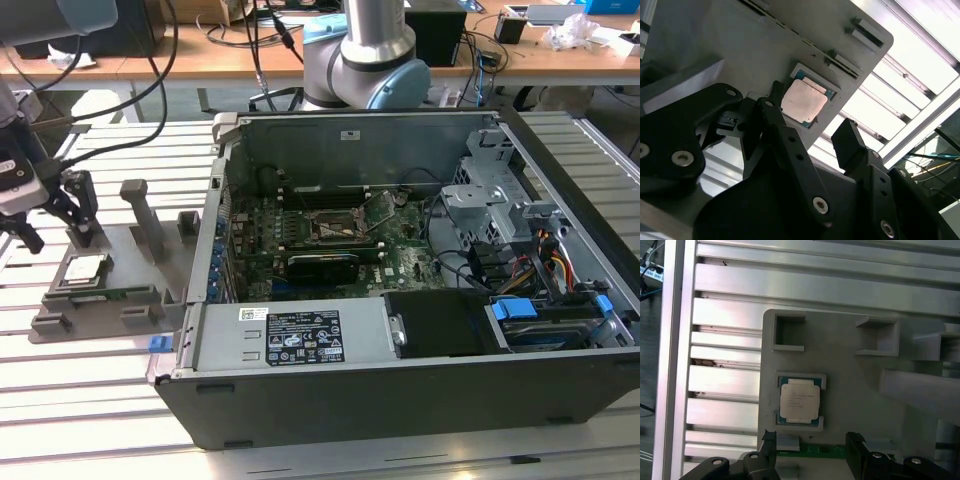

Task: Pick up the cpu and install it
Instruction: 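Pick up the cpu and move it towards the insertion slot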

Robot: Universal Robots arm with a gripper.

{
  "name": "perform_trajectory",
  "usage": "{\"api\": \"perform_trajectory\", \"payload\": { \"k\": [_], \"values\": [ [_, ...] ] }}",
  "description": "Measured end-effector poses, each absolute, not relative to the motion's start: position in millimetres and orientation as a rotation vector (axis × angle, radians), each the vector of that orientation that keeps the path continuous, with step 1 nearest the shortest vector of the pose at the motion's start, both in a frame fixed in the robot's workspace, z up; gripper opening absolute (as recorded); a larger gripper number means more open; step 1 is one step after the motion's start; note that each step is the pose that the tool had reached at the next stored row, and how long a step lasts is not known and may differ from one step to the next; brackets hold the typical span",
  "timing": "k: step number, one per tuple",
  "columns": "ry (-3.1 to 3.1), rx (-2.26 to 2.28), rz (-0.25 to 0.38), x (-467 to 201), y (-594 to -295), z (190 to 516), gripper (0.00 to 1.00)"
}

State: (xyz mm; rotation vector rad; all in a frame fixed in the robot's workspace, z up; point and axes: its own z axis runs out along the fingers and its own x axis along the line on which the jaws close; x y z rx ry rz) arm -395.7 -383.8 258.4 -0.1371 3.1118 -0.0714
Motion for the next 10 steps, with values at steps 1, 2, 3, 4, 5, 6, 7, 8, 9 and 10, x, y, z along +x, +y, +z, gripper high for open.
{"api": "perform_trajectory", "payload": {
  "k": [1,2,3,4,5,6,7,8,9,10],
  "values": [
    [3.112,-0.136,-0.071,-395.8,-383.7,258.0,0.66],
    [3.112,-0.136,-0.071,-395.7,-383.7,257.8,0.66],
    [3.112,-0.136,-0.071,-395.8,-383.7,257.7,0.66],
    [3.112,-0.136,-0.071,-395.7,-383.7,257.5,0.66],
    [3.112,-0.136,-0.071,-395.7,-383.7,257.3,0.66],
    [3.112,-0.136,-0.071,-395.7,-383.7,257.0,0.66],
    [3.112,-0.136,-0.071,-395.7,-383.7,256.7,0.66],
    [3.112,-0.136,-0.071,-395.7,-383.7,256.2,0.66],
    [3.112,-0.136,-0.071,-395.8,-383.7,255.8,0.66],
    [3.112,-0.136,-0.071,-395.7,-383.7,255.3,0.66]
  ]
}}
